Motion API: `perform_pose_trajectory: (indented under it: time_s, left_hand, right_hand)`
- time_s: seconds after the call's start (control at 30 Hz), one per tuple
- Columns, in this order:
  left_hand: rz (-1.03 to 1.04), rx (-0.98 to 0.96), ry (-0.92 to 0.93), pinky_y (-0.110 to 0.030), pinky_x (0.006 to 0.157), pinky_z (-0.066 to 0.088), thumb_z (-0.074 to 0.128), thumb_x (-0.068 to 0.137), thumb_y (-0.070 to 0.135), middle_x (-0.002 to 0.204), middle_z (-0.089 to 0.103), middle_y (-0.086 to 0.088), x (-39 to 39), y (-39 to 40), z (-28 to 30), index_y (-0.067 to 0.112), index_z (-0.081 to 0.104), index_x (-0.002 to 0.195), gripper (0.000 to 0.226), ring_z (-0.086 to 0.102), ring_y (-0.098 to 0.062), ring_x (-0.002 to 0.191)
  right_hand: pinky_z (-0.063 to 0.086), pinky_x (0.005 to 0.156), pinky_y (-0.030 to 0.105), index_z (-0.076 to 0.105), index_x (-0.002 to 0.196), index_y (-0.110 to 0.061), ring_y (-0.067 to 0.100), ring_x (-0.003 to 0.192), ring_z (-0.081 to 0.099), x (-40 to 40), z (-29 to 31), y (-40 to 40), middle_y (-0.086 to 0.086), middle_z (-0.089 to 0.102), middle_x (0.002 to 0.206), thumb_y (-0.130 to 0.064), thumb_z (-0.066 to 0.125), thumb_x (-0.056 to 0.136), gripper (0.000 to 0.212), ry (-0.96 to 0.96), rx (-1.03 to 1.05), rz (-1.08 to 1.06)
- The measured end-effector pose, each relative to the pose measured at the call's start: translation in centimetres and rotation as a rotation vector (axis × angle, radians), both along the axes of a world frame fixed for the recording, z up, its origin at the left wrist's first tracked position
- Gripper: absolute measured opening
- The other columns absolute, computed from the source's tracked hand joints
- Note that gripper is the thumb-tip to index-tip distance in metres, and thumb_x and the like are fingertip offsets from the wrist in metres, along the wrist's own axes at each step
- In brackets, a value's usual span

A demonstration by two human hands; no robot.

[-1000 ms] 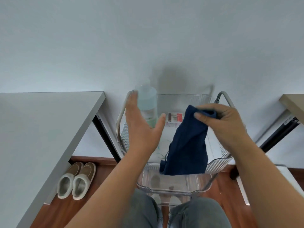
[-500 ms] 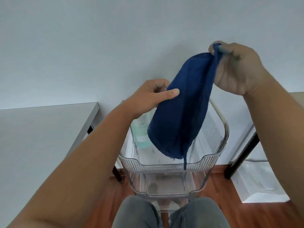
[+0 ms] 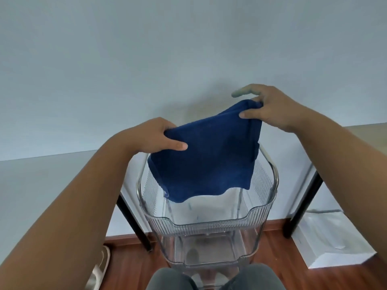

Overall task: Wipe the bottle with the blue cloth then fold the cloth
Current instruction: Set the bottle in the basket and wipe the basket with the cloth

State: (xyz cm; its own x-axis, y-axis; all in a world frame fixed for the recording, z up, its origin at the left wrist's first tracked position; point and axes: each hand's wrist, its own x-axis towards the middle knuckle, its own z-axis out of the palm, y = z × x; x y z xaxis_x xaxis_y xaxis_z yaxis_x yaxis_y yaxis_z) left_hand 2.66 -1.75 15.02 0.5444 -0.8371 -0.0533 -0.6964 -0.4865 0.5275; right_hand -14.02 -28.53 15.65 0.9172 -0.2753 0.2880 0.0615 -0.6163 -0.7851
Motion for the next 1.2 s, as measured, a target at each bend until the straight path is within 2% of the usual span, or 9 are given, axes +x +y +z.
perform_pose_trajectory:
  time_s: [0.1,0.2,0.33,0.4,0.47,0.53,0.63,1.0,1.2]
  left_hand:
    - [0.071,0.104,-0.129,-0.037,0.068,0.053,0.077,0.076,0.050,0.079,0.069,-0.008,0.2,0.7,1.0,0.014,0.072,0.075,0.037,0.066,-0.023,0.075]
    - [0.186,0.150,-0.246,-0.042,0.075,0.053,0.077,0.072,0.057,0.088,0.069,-0.011,0.7,1.7,2.0,0.010,0.073,0.076,0.047,0.065,-0.025,0.085]
    - [0.248,-0.077,-0.228,-0.031,0.057,0.034,0.080,0.073,0.042,0.060,0.049,-0.001,0.8,1.5,2.4,0.009,0.050,0.060,0.047,0.047,-0.021,0.061]
    - [0.264,-0.156,-0.267,-0.027,0.053,0.030,0.080,0.073,0.034,0.056,0.043,0.003,0.5,0.6,1.9,0.014,0.043,0.057,0.045,0.043,-0.017,0.057]
    - [0.297,-0.278,-0.280,-0.025,0.051,0.031,0.081,0.072,0.028,0.058,0.046,0.005,0.4,0.1,1.3,0.017,0.046,0.059,0.039,0.044,-0.014,0.056]
    - [0.307,-0.402,-0.235,-0.024,0.052,0.036,0.082,0.071,0.025,0.062,0.052,0.005,0.5,0.5,0.8,0.020,0.052,0.063,0.032,0.047,-0.011,0.057]
    - [0.192,-0.405,-0.120,-0.026,0.059,0.040,0.084,0.072,0.016,0.066,0.060,-0.001,0.5,2.3,-0.7,0.017,0.060,0.070,0.025,0.052,-0.007,0.058]
    - [-0.048,0.088,0.247,-0.028,0.079,0.056,0.074,0.086,0.019,0.085,0.076,0.003,-2.6,7.6,-8.5,0.022,0.068,0.091,0.008,0.072,-0.014,0.081]
    - [0.057,0.467,-0.234,-0.025,0.059,0.036,0.057,0.090,0.022,0.090,0.061,0.003,-3.0,2.8,-11.9,0.022,0.059,0.091,0.002,0.056,-0.014,0.079]
  right_hand:
    - [0.056,0.076,0.028,0.076,0.094,-0.017,0.015,0.085,0.070,0.1,-0.7,-1.0,0.008,0.074,0.093,-0.003,0.074,0.079,0.020,-0.064,0.116,-0.006]
    - [0.057,0.073,0.024,0.079,0.085,-0.018,0.017,0.083,0.072,-0.3,-1.3,-2.1,0.003,0.077,0.085,-0.003,0.076,0.073,0.019,-0.150,0.370,0.022]
    - [0.051,0.059,0.020,0.078,0.088,-0.016,0.016,0.069,0.066,-0.6,-2.0,-2.8,0.001,0.074,0.076,-0.008,0.078,0.073,0.017,-0.147,0.378,-0.078]
    - [0.036,0.046,0.019,0.077,0.089,-0.017,0.014,0.054,0.046,-0.4,-2.3,-2.7,0.000,0.064,0.066,-0.009,0.078,0.077,0.015,-0.145,0.316,-0.195]
    - [0.038,0.043,0.018,0.076,0.088,-0.019,0.013,0.046,0.050,-0.3,-2.6,-2.3,-0.002,0.065,0.063,-0.009,0.075,0.080,0.013,-0.173,0.405,-0.233]
    - [0.053,0.053,0.019,0.075,0.090,-0.019,0.015,0.057,0.069,-0.8,-3.1,-1.8,-0.003,0.073,0.073,-0.009,0.072,0.083,0.013,-0.197,0.571,-0.190]
    - [0.057,0.073,0.024,0.076,0.089,-0.016,0.021,0.081,0.074,-2.8,-4.5,-1.4,0.003,0.076,0.084,-0.004,0.069,0.084,0.015,-0.199,0.635,-0.143]
    - [0.051,0.054,0.013,0.078,0.081,-0.032,0.006,0.056,0.069,-8.3,-8.3,2.9,-0.002,0.074,0.067,-0.009,0.067,0.085,0.026,0.396,-0.041,-0.115]
    - [0.049,0.068,0.026,0.074,0.092,-0.015,0.025,0.083,0.065,-1.8,-11.5,5.5,0.004,0.071,0.092,-0.005,0.053,0.082,0.026,0.523,-0.623,-0.413]
